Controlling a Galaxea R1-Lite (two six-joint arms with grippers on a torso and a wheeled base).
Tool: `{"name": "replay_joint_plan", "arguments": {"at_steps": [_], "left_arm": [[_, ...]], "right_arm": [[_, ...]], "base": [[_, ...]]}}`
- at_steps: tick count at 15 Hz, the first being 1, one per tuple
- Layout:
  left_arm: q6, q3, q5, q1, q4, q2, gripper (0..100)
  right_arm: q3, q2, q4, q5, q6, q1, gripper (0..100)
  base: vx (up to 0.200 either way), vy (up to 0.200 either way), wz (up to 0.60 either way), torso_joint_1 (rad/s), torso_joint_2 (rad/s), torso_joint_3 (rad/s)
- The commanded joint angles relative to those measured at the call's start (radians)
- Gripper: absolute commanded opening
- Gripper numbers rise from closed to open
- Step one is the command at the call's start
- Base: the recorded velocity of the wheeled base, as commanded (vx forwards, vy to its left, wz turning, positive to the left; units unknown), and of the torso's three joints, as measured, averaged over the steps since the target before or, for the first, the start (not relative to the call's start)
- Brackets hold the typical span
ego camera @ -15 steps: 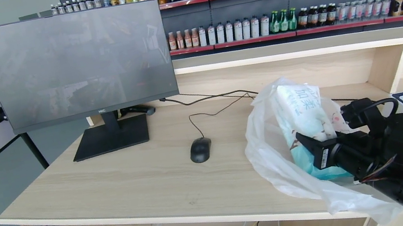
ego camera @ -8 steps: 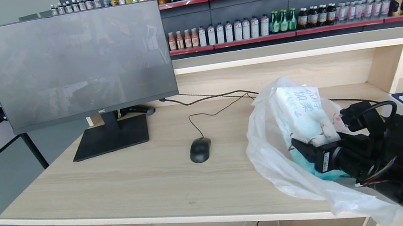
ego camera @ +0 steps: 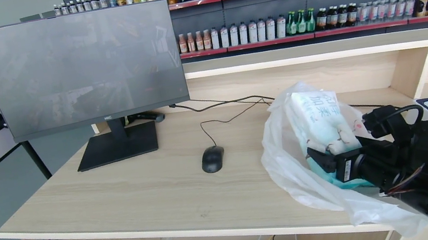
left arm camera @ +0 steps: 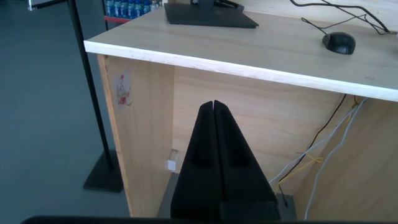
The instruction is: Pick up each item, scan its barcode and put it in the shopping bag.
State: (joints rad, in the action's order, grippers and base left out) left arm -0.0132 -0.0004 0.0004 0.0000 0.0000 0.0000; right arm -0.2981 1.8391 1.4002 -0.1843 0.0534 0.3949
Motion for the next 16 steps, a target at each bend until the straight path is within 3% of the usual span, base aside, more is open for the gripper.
{"name": "replay_joint_plan", "arguments": {"at_steps": [1,11,13,16], "left_arm": [[-0.001,-0.001,0.0,0.0,0.0,0.0,0],[-0.002,-0.001,0.001,0.0,0.0,0.0,0],[0.001,0.0,0.0,0.0,0.0,0.0,0],[-0.002,-0.001,0.001,0.0,0.0,0.0,0]], "right_arm": [[-0.001,-0.017,0.006,0.0,-0.015,-0.001,100],[0.02,-0.075,0.006,0.003,-0.043,0.001,100],[0.013,-0.116,0.023,0.037,-0.046,0.019,100],[0.005,-0.155,0.025,0.121,-0.046,-0.044,100]], "base": [[0.0,0.0,0.0,0.0,0.0,0.0],[0.0,0.0,0.0,0.0,0.0,0.0],[0.0,0.0,0.0,0.0,0.0,0.0],[-0.067,0.0,0.0,-0.001,0.0,0.001]]}}
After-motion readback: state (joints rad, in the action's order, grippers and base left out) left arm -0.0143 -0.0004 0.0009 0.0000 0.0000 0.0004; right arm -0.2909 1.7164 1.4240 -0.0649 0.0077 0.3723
